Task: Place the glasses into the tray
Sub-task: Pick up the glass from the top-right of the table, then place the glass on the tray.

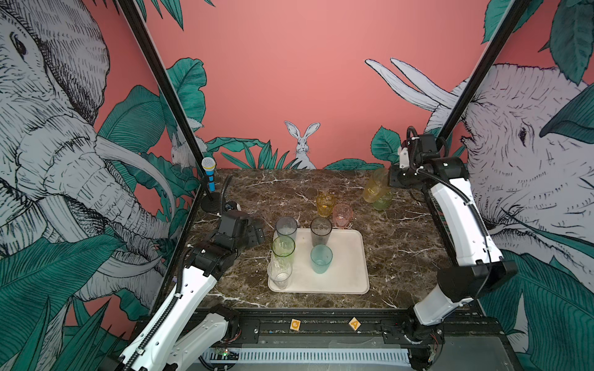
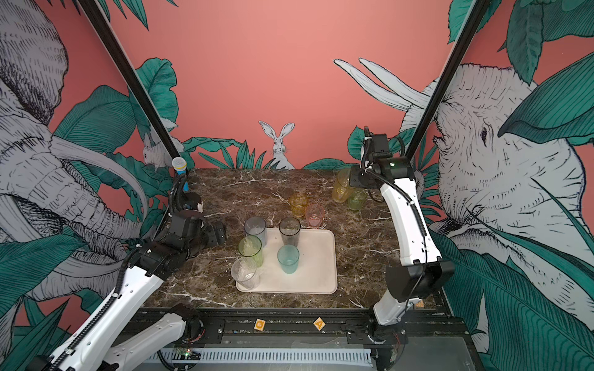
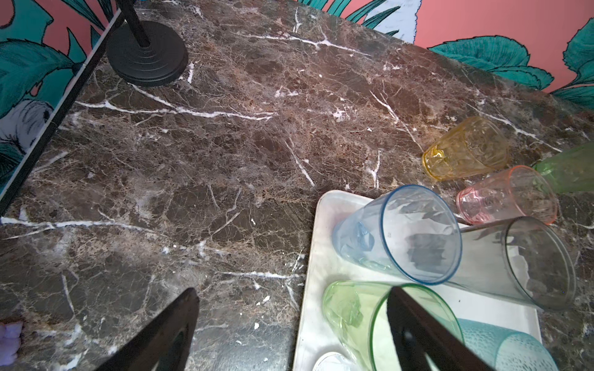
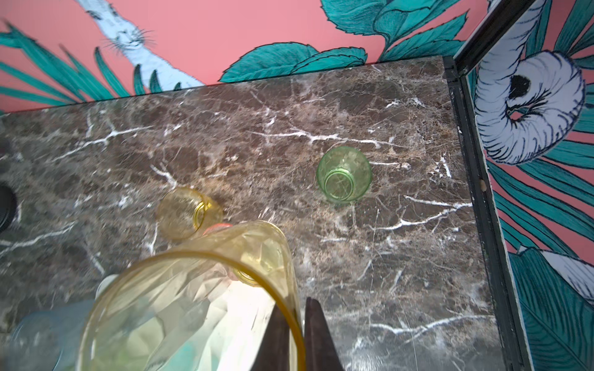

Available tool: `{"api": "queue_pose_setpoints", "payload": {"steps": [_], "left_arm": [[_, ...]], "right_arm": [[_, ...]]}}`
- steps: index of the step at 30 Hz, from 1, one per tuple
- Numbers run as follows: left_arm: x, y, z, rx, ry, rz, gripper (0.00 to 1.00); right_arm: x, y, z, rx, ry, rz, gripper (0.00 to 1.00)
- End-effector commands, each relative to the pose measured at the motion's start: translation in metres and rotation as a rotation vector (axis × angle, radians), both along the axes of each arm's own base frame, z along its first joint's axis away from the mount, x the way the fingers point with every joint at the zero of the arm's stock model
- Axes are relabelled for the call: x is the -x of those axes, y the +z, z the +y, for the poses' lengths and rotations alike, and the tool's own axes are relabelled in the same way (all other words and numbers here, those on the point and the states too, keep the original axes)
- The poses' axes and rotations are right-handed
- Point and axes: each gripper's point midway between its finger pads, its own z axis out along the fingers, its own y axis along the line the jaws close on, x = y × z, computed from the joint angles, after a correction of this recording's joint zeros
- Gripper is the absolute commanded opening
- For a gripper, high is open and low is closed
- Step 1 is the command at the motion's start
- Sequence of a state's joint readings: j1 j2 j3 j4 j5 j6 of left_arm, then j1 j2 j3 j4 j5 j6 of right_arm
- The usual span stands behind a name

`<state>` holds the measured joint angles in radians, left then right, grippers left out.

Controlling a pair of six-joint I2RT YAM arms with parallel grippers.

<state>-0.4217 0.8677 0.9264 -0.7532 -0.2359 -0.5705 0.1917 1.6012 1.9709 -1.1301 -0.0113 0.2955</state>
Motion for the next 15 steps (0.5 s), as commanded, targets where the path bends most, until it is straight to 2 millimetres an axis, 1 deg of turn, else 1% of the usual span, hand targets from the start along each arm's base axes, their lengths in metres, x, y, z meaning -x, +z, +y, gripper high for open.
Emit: {"api": "queue_pose_setpoints", "payload": {"steps": [1, 7, 15], "left_arm": [[0.011, -0.011, 0.005, 0.002, 0.009, 0.042, 0.92], [0.019, -0.021, 0.008, -0.012, 0.007, 0.063, 0.92], [0.023, -0.028, 0.01, -0.02, 0.005, 0.076, 0.92]], "right_arm": [[0.031, 0.015, 0.001, 0.018, 0.021, -0.018, 0.0], [0.07, 0.022, 0.004, 0.005, 0.045, -0.017, 0.0], [0.116, 0.005, 0.006, 0.036, 0.076, 0.033, 0.0]]}}
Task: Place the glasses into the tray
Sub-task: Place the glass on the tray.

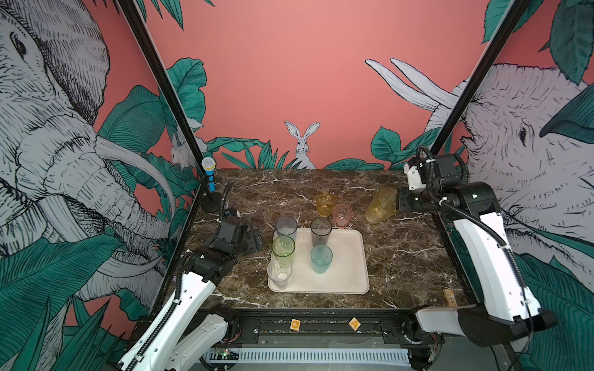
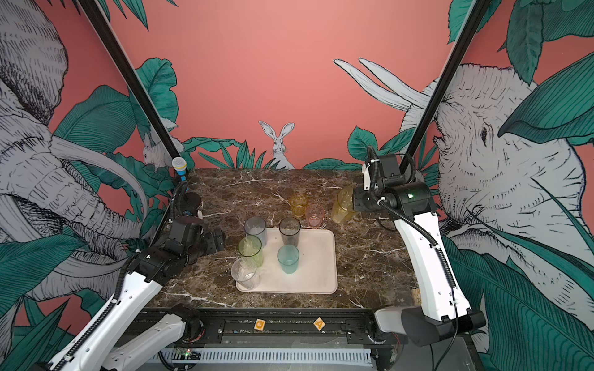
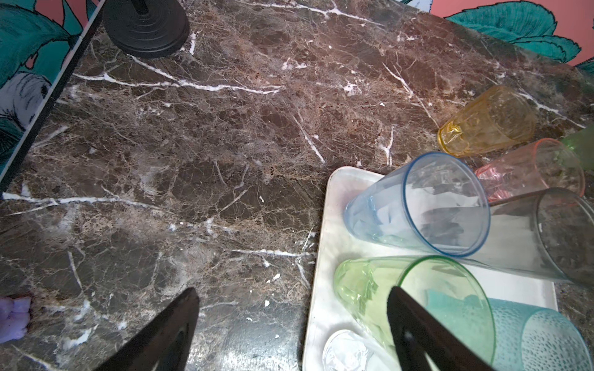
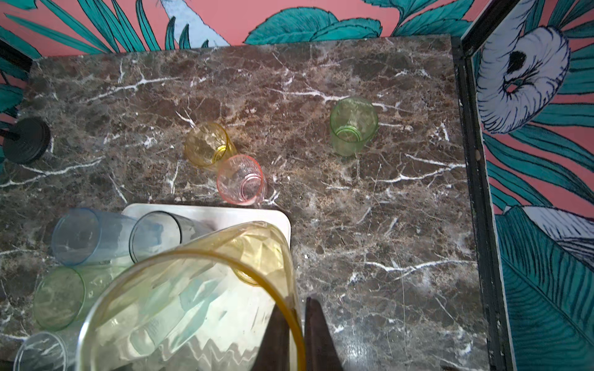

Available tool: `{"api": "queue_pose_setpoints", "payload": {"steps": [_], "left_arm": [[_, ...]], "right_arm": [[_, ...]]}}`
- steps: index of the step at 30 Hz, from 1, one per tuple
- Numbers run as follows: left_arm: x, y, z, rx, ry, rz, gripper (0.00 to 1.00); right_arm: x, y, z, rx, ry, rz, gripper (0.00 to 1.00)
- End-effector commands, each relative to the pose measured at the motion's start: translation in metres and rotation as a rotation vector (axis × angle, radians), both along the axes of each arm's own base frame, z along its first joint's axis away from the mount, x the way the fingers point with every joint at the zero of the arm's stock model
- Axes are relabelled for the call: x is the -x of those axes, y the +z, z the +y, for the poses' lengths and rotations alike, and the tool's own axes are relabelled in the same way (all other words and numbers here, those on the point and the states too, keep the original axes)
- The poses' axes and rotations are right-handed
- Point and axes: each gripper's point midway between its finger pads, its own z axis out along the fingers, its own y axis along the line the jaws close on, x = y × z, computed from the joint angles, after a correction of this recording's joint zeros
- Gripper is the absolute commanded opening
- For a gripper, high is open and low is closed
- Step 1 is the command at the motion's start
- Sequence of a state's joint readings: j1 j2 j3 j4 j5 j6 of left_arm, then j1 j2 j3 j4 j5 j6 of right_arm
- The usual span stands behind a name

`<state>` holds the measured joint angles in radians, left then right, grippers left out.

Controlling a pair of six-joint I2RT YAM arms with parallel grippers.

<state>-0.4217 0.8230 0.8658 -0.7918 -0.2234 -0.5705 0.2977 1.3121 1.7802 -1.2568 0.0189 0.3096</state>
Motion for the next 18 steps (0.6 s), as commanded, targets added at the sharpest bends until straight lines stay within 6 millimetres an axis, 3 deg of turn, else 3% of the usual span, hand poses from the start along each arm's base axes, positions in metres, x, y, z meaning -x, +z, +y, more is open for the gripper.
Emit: {"api": "queue_pose_setpoints", "payload": {"steps": [1, 7, 17, 18], "left_arm": [[0.007, -0.007, 0.005, -0.008, 0.012, 0.025, 0.92], [0.007, -0.008, 0.005, -0.011, 0.013, 0.026, 0.92], [0.007, -0.012, 0.005, -0.017, 0.009, 0.034, 0.92], [0.006, -0.012, 0.005, -0.015, 0.01, 0.034, 0.92]], "right_arm": [[0.02, -0.004, -0.001, 0.022, 0.005, 0.015, 0.0], [0.047, -0.022, 0.001, 0.042, 0.025, 0.034, 0.0], [0.097, -0.071, -0.002, -0.008, 0.034, 0.084, 0.0], [0.102, -0.084, -0.002, -0.005, 0.033, 0.115, 0.0]]}}
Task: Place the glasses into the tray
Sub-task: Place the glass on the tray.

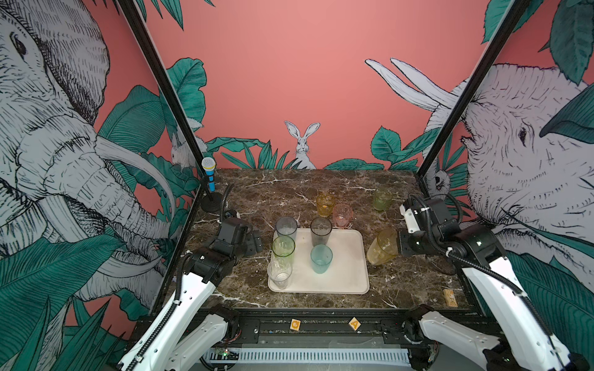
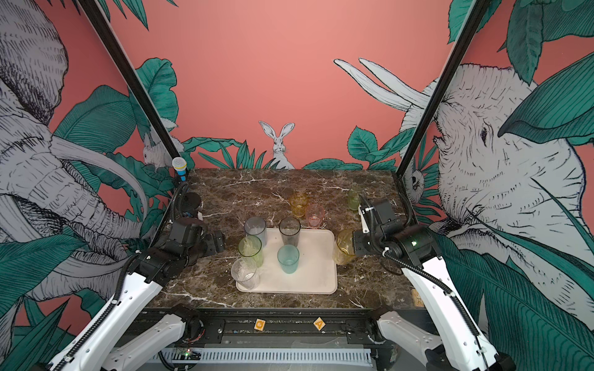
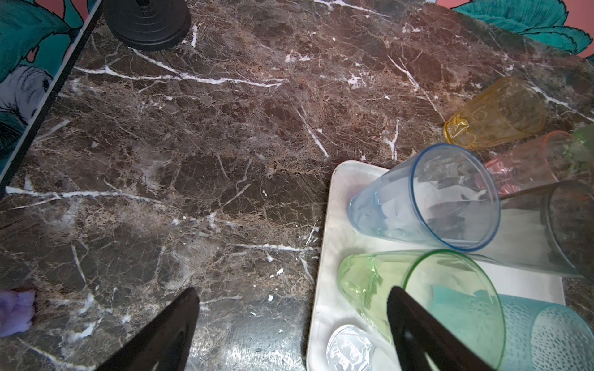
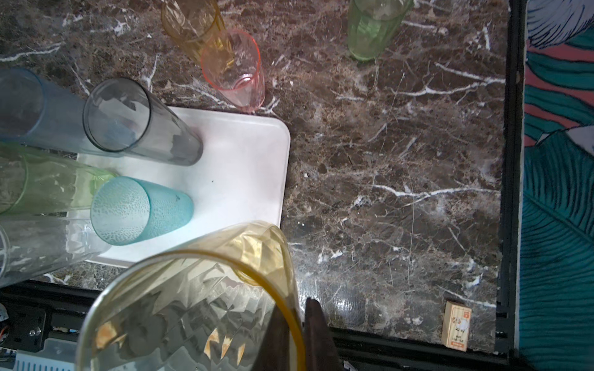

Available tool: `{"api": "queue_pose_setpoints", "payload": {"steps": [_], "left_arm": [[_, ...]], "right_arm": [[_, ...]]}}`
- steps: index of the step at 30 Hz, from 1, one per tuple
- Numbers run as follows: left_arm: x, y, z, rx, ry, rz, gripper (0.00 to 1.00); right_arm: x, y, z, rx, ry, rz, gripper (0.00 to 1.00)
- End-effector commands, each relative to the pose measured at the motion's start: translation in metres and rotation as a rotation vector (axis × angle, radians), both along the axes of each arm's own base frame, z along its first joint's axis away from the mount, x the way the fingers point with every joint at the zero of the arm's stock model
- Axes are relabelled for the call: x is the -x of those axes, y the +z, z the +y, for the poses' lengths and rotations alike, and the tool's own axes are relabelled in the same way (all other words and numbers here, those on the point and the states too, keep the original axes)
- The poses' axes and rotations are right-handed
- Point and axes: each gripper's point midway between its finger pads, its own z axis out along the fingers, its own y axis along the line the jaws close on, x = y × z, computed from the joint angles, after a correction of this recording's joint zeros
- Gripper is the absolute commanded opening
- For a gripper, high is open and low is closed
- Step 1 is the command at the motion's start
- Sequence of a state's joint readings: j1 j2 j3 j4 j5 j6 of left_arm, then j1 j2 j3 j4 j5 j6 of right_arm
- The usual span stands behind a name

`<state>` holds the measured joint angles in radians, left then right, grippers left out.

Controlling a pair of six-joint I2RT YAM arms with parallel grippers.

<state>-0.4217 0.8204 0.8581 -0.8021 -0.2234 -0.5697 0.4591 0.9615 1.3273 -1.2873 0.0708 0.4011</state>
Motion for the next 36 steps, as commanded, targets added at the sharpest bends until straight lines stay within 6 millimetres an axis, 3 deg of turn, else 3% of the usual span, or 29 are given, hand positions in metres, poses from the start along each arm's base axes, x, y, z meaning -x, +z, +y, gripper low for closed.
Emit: {"api": "queue_pose_setpoints", "payload": {"steps": [1, 14, 20, 36], "left_arm": [[0.003, -0.008, 0.003, -0.006, 0.007, 0.022, 0.92], [0.003, -0.011, 0.001, 0.002, 0.007, 0.029, 0.92], [0.003, -0.011, 0.001, 0.002, 0.007, 0.027, 0.92], [0.003, -0.012, 0.001, 0.005, 0.004, 0.028, 0.92]], "right_arm": [[0.008, -0.011, 0.002, -0.046, -0.028, 0.002, 0.0], [0.031, -0.064, 0.022, -0.155, -0.026, 0.07, 0.0], [0.033, -0.07, 0.031, -0.135, -0.007, 0.048, 0.0], [0.037, -0.075, 0.076, -0.071, 0.118, -0.008, 0.0]]}}
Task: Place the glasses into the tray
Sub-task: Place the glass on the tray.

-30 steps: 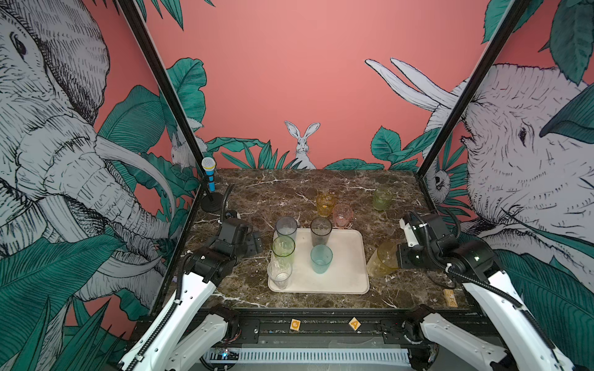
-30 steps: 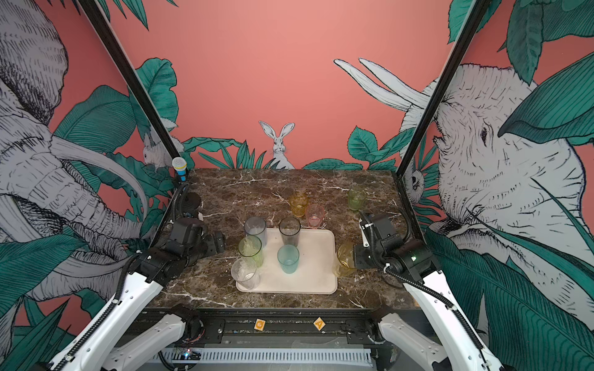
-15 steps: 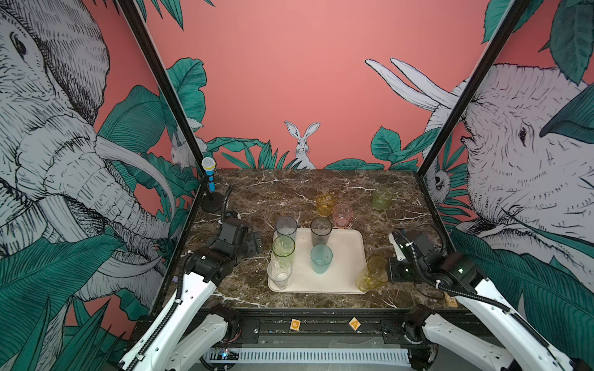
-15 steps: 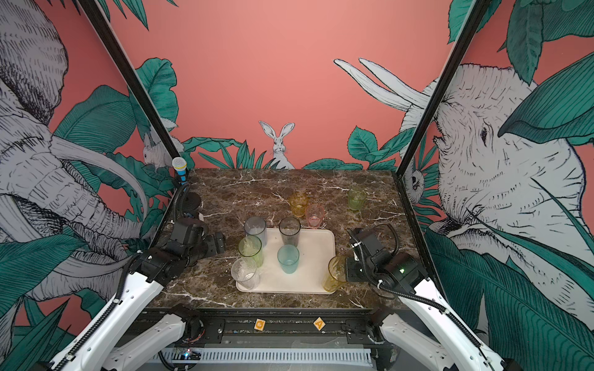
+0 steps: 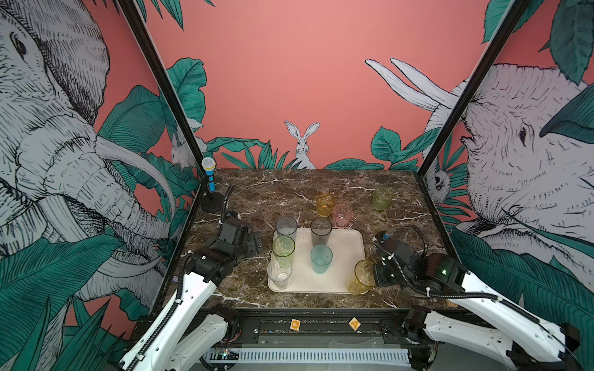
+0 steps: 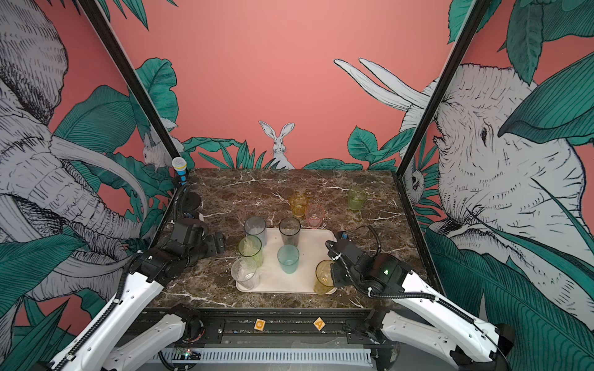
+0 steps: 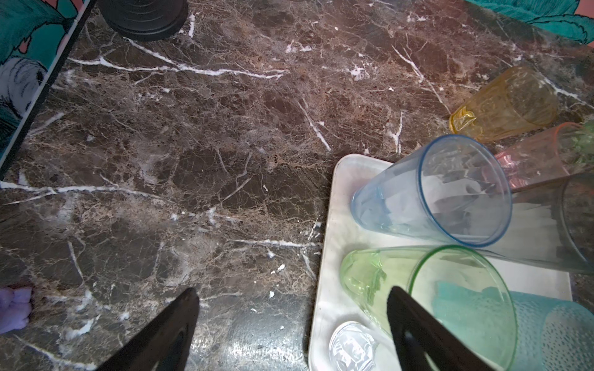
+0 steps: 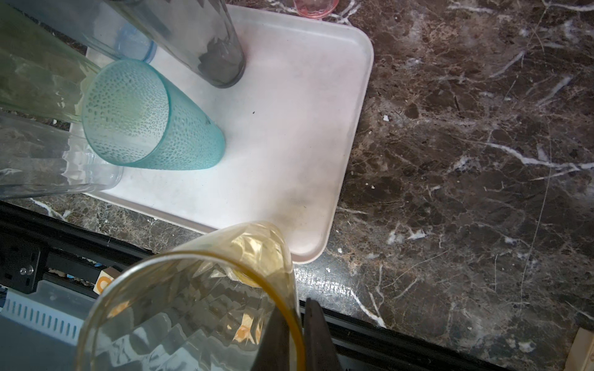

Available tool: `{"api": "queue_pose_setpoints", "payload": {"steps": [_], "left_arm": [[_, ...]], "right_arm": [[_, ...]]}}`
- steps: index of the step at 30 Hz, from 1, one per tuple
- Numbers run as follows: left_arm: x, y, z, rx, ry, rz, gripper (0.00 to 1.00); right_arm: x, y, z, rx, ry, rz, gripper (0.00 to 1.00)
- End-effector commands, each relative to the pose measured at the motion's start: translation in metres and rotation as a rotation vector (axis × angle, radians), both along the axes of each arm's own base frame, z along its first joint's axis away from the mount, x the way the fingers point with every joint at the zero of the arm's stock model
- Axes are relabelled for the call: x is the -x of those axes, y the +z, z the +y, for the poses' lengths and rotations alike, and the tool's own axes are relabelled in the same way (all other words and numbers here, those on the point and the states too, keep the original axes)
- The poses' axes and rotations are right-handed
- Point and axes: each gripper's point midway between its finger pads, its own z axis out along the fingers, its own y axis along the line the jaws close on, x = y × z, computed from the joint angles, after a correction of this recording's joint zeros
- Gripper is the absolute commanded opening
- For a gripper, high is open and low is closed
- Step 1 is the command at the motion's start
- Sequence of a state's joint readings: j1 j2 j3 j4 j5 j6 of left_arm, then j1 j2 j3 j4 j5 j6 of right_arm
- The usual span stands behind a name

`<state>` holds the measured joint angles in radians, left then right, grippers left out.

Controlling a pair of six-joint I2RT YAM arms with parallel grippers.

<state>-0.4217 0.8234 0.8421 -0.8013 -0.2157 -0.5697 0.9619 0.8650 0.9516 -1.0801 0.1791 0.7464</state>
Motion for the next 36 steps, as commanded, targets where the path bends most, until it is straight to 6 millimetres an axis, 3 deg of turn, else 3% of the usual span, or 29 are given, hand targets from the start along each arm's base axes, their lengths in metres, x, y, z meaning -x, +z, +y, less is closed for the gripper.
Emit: {"api": "queue_pose_setpoints", "payload": {"steps": [1, 18, 36], "left_arm": [[0.002, -0.005, 0.001, 0.007, 0.01, 0.009, 0.92], [0.003, -0.007, 0.001, 0.014, 0.011, 0.009, 0.92], [0.006, -0.011, 0.002, 0.009, 0.01, 0.02, 0.92]], "right_arm": [[-0.01, 0.009, 0.012, -0.031, -0.029, -0.071, 0.0], [-0.006, 0.006, 0.082, -0.013, 0.105, -0.148, 0.0], [-0.011, -0.004, 0.111, -0.028, 0.146, -0.154, 0.0]]}}
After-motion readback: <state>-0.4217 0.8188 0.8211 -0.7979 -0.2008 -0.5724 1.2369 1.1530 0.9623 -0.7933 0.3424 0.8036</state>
